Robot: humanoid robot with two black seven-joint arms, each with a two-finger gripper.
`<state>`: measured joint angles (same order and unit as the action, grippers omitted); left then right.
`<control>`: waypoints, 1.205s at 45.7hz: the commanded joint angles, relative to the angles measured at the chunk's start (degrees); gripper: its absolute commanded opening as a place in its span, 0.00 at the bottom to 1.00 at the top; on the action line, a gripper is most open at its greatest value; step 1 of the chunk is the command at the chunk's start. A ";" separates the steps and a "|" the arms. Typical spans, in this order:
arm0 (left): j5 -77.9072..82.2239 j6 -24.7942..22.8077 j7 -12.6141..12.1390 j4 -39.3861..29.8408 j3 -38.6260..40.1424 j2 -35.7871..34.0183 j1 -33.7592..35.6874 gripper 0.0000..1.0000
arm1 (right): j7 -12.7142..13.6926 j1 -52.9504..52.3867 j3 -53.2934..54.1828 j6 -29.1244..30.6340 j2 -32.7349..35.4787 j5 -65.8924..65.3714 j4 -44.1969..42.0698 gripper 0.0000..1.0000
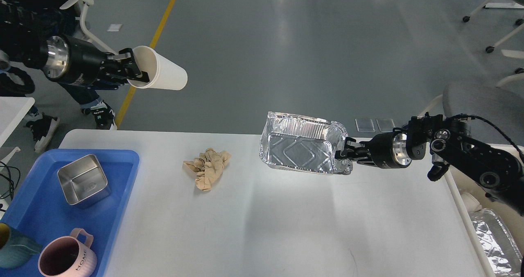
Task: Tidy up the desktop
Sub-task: 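Lift the paper cup up and carry it toward the foil tray, then lower the paper cup into the foil tray and release it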
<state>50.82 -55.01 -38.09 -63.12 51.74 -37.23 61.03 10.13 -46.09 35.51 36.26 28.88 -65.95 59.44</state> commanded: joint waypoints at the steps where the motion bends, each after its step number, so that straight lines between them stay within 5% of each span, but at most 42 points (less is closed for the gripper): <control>1: 1.04 0.01 -0.14 3.88 -3.92 7.59 4.70 0.00 | 0.06 -0.32 -0.09 0.04 -0.49 -0.06 -0.20 0.00; 21: 0.33 0.01 -3.04 11.27 -12.02 22.72 11.04 0.00 | -0.03 0.47 -0.26 0.04 -0.93 -0.24 -0.29 0.00; 55: -1.43 0.01 -3.92 15.31 -20.28 33.53 13.32 0.00 | -0.03 0.03 -1.14 0.12 -3.48 -0.68 -0.47 0.00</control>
<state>49.25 -55.00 -41.71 -49.64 31.86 -6.16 74.36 10.10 -46.00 34.37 36.36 25.48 -66.62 58.97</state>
